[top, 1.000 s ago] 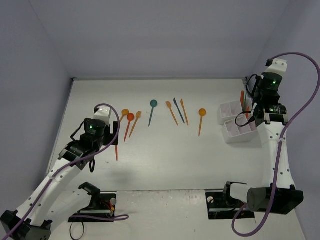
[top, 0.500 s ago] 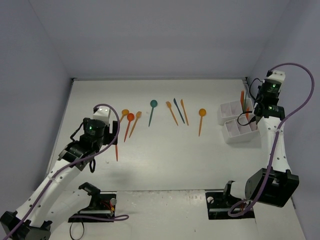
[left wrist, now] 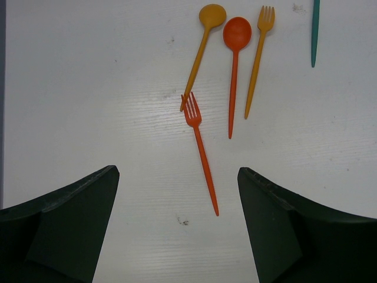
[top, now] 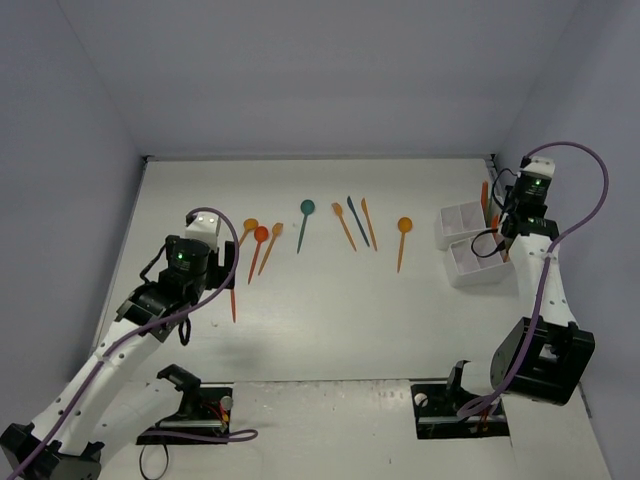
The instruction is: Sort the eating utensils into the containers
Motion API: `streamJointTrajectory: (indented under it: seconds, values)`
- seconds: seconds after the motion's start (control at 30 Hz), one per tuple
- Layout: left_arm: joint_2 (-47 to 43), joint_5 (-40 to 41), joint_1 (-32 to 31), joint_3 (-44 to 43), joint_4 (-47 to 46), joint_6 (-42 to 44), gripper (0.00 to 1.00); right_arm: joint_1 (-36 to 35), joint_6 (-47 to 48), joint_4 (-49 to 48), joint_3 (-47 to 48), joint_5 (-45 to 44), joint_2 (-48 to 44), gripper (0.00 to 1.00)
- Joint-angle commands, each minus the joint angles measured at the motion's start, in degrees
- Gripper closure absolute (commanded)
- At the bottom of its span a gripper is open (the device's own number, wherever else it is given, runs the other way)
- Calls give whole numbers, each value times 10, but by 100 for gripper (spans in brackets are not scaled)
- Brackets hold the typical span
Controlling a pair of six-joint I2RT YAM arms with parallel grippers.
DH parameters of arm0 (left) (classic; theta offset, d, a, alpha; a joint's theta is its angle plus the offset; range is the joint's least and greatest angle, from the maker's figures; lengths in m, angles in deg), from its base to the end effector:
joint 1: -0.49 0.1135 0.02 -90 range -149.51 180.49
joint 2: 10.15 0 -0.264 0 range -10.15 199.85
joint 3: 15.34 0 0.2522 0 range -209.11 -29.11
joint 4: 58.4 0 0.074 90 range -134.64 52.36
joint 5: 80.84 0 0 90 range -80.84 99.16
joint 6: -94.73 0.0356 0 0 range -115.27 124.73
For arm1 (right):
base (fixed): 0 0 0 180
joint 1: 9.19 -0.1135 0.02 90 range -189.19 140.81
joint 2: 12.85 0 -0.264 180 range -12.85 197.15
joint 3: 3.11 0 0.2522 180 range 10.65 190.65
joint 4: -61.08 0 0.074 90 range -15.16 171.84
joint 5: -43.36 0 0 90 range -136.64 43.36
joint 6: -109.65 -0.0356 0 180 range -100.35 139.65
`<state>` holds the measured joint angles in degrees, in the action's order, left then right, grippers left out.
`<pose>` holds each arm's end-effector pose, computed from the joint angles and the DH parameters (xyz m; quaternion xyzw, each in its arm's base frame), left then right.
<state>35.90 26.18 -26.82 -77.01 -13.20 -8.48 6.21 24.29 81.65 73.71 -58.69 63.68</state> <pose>0.1591 -0.0704 0.3181 0.0310 0.8573 -0.0523 0.5111 0.2996 -0.0902 0.3338 0.1362 0.8068 -0.1837 0.5448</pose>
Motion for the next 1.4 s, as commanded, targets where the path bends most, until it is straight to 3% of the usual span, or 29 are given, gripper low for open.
streamJointTrajectory:
  seconds: [0.0,0.37,0.63,0.8,0.9,1.1,1.37]
  values:
    - [-4,13,1,-13,-29,6,20,1,6,-41,2,7,2,98]
    - [-9,20,6,-16,-22,10,20,1,3,-39,-15,8,22,96]
    - [-25,20,16,-15,-22,10,20,-1,-6,-33,-1,1,29,54]
    - [-19,19,20,-17,-22,9,20,-34,-4,-8,52,-5,28,48]
    - [-10,16,23,-17,-24,9,20,-103,-8,15,112,-17,51,43]
    - [8,13,26,-19,-27,10,21,-222,-39,73,218,43,156,42]
    - [18,10,30,-15,-31,11,20,-294,-80,94,286,138,322,51]
